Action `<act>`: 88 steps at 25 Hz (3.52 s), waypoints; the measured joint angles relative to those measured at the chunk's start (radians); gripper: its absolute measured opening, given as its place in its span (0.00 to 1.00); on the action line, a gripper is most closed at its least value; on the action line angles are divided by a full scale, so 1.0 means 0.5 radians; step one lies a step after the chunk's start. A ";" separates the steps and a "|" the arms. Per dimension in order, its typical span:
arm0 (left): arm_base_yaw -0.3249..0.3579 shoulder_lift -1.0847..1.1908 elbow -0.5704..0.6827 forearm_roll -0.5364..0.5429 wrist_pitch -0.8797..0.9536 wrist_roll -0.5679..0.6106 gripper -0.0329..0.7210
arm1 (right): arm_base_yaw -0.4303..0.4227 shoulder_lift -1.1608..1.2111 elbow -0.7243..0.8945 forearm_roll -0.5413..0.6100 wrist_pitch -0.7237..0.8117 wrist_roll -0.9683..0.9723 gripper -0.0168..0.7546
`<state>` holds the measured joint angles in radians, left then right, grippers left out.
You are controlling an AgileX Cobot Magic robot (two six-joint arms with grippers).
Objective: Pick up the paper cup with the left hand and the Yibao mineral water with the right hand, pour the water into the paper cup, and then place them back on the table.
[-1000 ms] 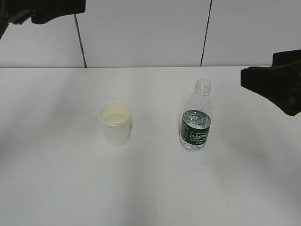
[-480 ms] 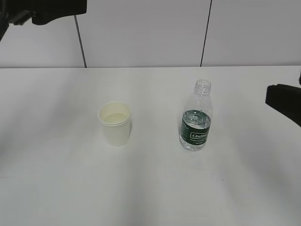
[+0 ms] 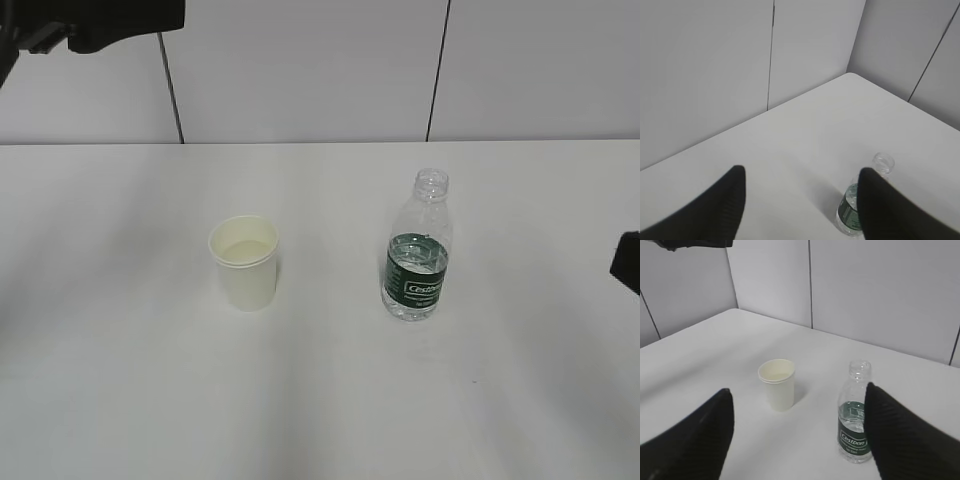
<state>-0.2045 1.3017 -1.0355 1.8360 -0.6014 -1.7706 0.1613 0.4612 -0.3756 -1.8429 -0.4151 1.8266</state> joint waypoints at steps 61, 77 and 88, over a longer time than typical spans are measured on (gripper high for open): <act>0.000 0.000 0.000 0.000 -0.002 0.000 0.66 | 0.000 -0.532 0.244 0.012 0.784 0.001 0.79; 0.000 0.059 0.000 0.000 0.004 0.000 0.66 | 0.000 -0.532 0.244 0.012 0.784 0.001 0.79; 0.000 0.121 0.000 -0.836 0.047 0.383 0.66 | 0.000 -0.532 0.244 0.012 0.784 0.001 0.79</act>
<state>-0.2045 1.3623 -1.0357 1.4178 -0.5777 -1.5791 0.1613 0.1952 -0.2536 -1.8371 -0.0231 1.8269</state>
